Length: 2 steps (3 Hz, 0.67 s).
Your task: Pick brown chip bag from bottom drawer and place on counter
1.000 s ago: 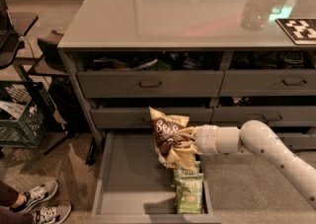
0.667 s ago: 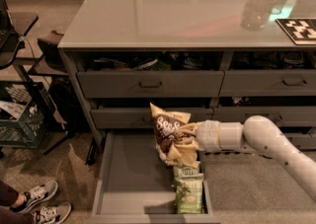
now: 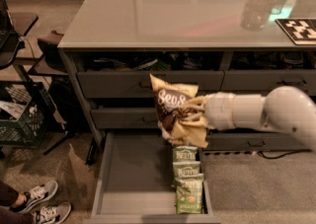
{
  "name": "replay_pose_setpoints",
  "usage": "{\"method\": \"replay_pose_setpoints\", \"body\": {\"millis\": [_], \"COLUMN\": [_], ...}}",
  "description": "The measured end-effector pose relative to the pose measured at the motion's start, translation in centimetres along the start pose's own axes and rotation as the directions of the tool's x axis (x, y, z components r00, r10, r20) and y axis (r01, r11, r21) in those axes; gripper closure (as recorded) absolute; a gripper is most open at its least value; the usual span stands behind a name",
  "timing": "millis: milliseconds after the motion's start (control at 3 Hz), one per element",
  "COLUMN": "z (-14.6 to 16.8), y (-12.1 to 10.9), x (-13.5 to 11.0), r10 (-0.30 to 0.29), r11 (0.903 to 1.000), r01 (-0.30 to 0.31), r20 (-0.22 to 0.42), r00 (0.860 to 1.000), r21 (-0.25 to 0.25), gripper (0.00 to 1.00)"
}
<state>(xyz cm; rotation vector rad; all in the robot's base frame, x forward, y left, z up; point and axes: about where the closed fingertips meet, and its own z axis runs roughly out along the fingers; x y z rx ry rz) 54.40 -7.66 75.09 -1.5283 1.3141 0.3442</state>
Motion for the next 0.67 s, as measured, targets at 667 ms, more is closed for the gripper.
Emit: {"method": "replay_pose_setpoints", "body": {"millis": [667], "z": [-2.72], "y": [-3.10], "x": [-6.78], "r10": [-0.130], "r11": [0.9912], "r01": [0.130], "r20": [-0.001], "r00": [0.991], "r21": [0.024], "gripper": [1.00]}}
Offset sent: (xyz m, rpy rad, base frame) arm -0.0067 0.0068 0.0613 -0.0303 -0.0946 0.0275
